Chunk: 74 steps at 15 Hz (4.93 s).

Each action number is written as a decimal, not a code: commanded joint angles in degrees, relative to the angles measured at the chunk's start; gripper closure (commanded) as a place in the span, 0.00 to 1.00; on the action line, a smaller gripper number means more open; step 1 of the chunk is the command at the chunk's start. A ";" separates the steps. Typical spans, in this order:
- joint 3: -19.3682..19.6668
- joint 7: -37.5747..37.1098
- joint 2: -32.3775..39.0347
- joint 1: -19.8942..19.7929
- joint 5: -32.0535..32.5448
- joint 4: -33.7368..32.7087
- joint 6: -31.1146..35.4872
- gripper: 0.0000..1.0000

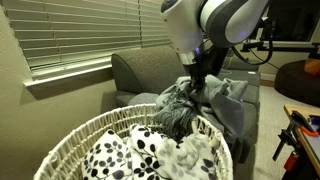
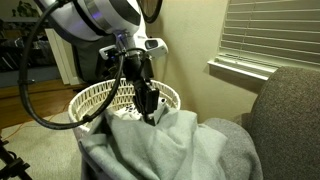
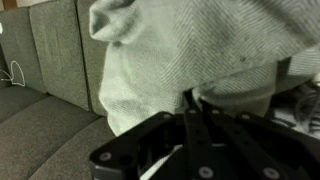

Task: Put the green blanket in the basket on the couch

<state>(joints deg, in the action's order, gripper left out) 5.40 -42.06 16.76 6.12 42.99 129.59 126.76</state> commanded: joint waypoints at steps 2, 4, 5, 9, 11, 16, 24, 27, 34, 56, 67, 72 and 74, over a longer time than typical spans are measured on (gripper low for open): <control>0.92 -3.23 -2.62 -1.62 2.03 2.31 -0.45 0.99; 1.00 -4.87 -2.37 -1.81 2.62 1.86 -0.72 0.99; 1.02 -5.62 -2.33 -1.81 2.86 1.75 -0.84 0.99; 1.28 -9.24 -2.14 -1.86 4.46 1.23 -1.67 0.99; 1.35 -10.28 -2.05 -2.20 4.78 1.13 -1.85 0.99; 1.67 -13.31 -1.89 -2.44 5.53 0.92 -3.12 0.99; 1.36 -17.37 -1.50 -3.33 6.68 0.66 -5.33 0.72; 1.00 -16.04 -1.49 -3.61 5.96 0.57 -4.91 0.60; -0.81 -13.70 -1.92 -2.89 4.68 -1.09 -5.11 0.15; -7.11 -4.80 2.50 0.37 0.74 -10.37 -2.69 0.00; -6.69 -0.08 9.12 3.12 -3.91 -14.60 0.14 0.00; -6.31 1.44 13.27 4.35 -4.00 -18.41 -0.30 0.00; -6.22 1.70 14.86 4.92 -4.02 -19.80 -0.55 0.00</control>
<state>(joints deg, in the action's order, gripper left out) -1.96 -42.31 29.61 9.42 40.08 112.03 126.25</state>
